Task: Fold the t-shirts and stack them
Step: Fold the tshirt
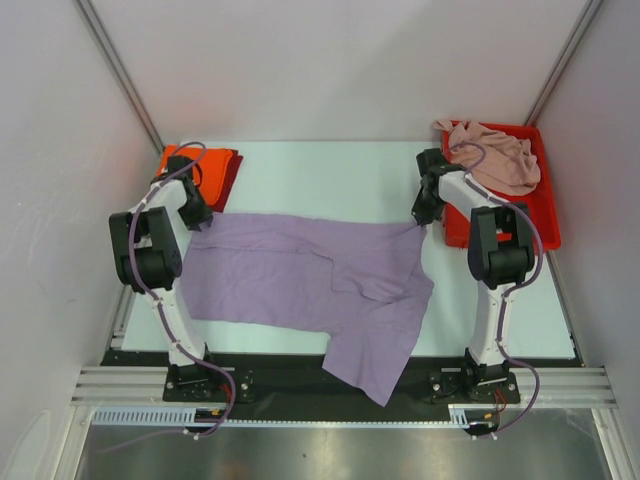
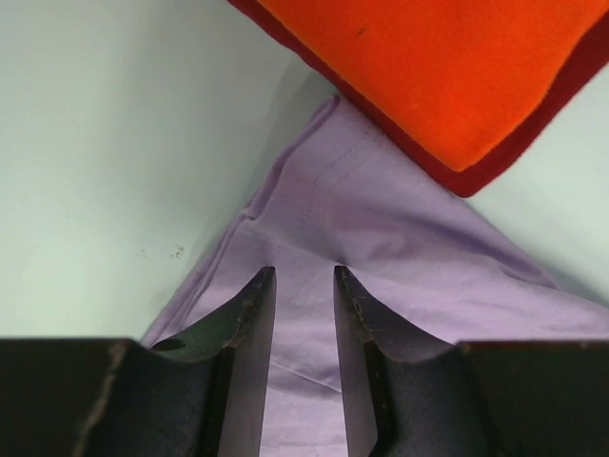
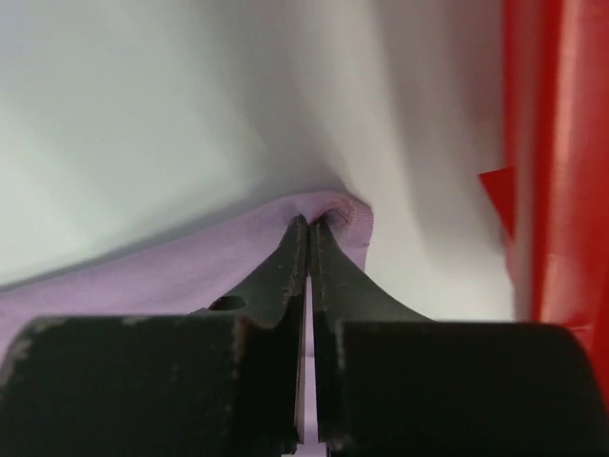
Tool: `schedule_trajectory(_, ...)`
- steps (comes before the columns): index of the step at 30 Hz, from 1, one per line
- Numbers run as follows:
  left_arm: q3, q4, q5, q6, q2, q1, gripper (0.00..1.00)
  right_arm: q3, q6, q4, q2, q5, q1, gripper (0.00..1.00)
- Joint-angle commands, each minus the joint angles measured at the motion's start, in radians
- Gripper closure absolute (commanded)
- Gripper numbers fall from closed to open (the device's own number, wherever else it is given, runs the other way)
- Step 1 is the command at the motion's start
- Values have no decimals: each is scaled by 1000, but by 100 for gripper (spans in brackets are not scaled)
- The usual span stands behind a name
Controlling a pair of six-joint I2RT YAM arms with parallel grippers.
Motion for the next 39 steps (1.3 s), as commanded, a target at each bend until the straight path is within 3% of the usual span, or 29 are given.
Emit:
schedule_trajectory(1, 43, -11, -37, 19, 16, 8, 64, -51, -2, 100, -78, 149, -4, 100)
schedule_trajectory(9, 38, -5, -62, 28, 33, 20, 64, -74, -23, 182, -24, 275, -9, 100)
schedule_trajectory(14, 17, 1, -85, 17, -26, 20, 64, -13, -84, 213, 29, 223, -15, 100)
schedule_trajectory(17, -26, 21, -79, 11, -106, 20, 57, 45, -123, 189, 51, 177, -15, 84)
schedule_trajectory(18, -28, 18, -83, 11, -150, 20, 52, 56, -138, 180, 51, 162, -15, 73)
schedule_trajectory(20, -18, -2, -95, 17, -186, 24, 47, 85, -153, 129, 46, 159, -9, 65)
schedule_trajectory(21, -17, -5, -95, 20, -220, 29, 41, 122, -160, 105, 43, 149, -6, 54)
schedule_trajectory(24, -14, -22, -100, 17, -257, 34, 40, 165, -205, 17, 17, 177, 19, 36)
schedule_trajectory(29, -93, -9, -66, 8, -278, 35, 47, 130, -252, -17, -84, 174, 103, 34)
schedule_trajectory(33, -149, 34, -39, 11, -268, 37, 64, 99, -215, -17, -124, -27, 161, 40)
schedule_trajectory(39, -172, 65, -20, 0, -199, 37, 68, -17, -169, 23, -165, -122, 275, 43)
